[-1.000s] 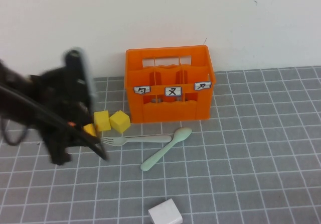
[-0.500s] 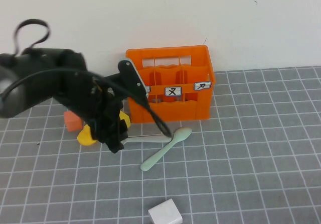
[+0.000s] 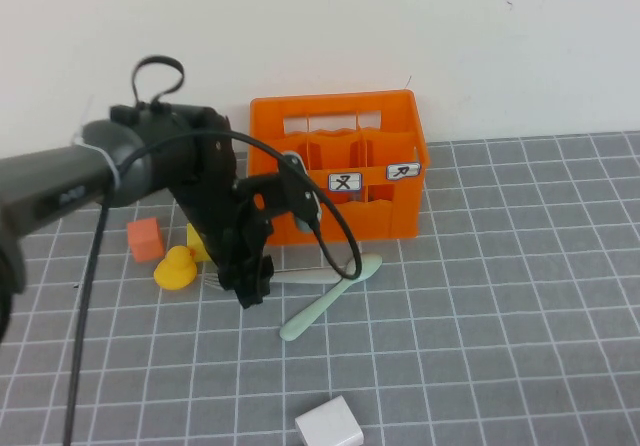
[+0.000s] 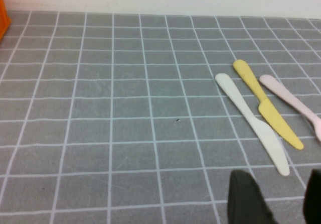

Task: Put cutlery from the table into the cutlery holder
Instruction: Pick up the fork

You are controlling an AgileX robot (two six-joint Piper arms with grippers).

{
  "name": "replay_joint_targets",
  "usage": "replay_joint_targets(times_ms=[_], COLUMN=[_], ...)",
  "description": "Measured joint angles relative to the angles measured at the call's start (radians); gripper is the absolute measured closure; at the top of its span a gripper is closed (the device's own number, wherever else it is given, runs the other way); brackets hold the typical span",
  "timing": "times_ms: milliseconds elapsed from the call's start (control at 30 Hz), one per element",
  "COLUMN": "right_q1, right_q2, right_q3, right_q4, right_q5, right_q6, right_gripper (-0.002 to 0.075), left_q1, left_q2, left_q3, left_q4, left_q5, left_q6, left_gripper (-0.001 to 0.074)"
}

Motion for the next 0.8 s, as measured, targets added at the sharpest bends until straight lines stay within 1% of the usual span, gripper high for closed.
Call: replay_joint_targets(times_ms=[200,433,733,800], right_q1=[0.0,0.0,0.0,0.0], right_q2=[0.0,0.0,0.0,0.0], right_q3=[0.0,0.0,0.0,0.0], right_q4=[0.0,-0.002,-0.002,-0.002], right_q5=[0.0,0.0,0.0,0.0], right_q6=[0.0,0.0,0.0,0.0], right_gripper=[0.047,0.047,0.047,0.047], left_q1=[0.0,0.0,0.0,0.0], left_q2=[0.069,0.093,0.114,0.116], left_q3=[-0.01,-0.011,-0.014,-0.018], left_q4=[0.0,-0.003,-0.064,-0.072], left_q5=[-0.049,-0.132,-0.14,-0.128], left_q6=[0.082,0.106,0.114,0.117], left_gripper=[0.0402,0.0402,0.0402,0.0412])
